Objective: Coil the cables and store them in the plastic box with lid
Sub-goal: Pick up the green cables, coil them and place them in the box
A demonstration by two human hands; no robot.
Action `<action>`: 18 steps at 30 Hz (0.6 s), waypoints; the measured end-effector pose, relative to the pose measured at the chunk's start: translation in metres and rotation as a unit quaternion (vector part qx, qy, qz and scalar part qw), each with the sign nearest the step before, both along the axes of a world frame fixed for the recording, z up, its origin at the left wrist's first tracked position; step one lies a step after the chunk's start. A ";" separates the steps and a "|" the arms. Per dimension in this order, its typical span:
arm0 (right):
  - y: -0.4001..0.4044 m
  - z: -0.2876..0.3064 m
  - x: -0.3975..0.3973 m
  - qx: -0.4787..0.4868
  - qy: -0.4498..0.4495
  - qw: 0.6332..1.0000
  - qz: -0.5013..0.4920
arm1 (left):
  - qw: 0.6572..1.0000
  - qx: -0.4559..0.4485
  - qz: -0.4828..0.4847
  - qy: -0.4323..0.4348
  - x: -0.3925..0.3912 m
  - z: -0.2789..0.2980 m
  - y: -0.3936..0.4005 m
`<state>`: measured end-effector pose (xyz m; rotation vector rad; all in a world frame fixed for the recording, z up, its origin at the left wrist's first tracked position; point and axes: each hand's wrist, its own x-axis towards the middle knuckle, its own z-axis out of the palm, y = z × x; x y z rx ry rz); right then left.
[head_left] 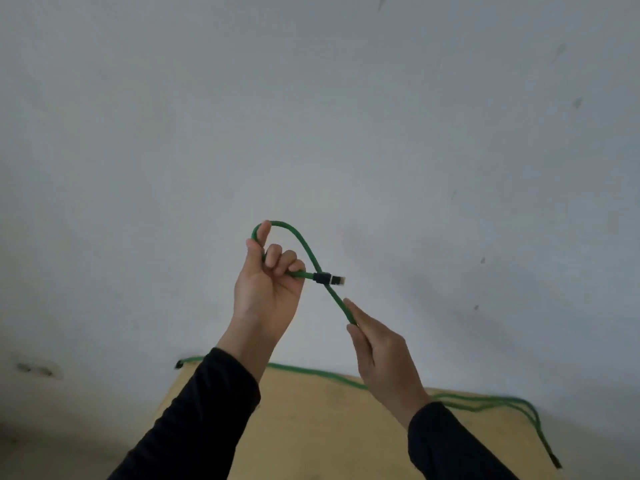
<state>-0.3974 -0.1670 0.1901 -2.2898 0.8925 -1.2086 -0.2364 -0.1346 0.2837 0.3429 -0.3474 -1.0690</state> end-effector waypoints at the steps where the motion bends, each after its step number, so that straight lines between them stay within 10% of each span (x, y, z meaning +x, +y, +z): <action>1: 0.004 0.000 -0.001 -0.015 0.022 1.000 0.002 | 1.000 0.007 0.012 -0.014 0.000 0.003 -0.001; 5: 0.018 0.018 0.006 -0.102 0.095 0.990 0.016 | 0.977 0.069 0.064 -0.190 -0.010 0.005 -0.002; 10: 0.023 0.051 0.010 -0.169 0.110 0.979 0.029 | 0.836 0.102 0.136 -0.522 -0.008 -0.016 0.011; 18: 0.015 0.118 0.007 0.038 0.028 0.996 0.079 | 0.810 0.054 -0.025 -0.584 -0.021 -0.032 0.043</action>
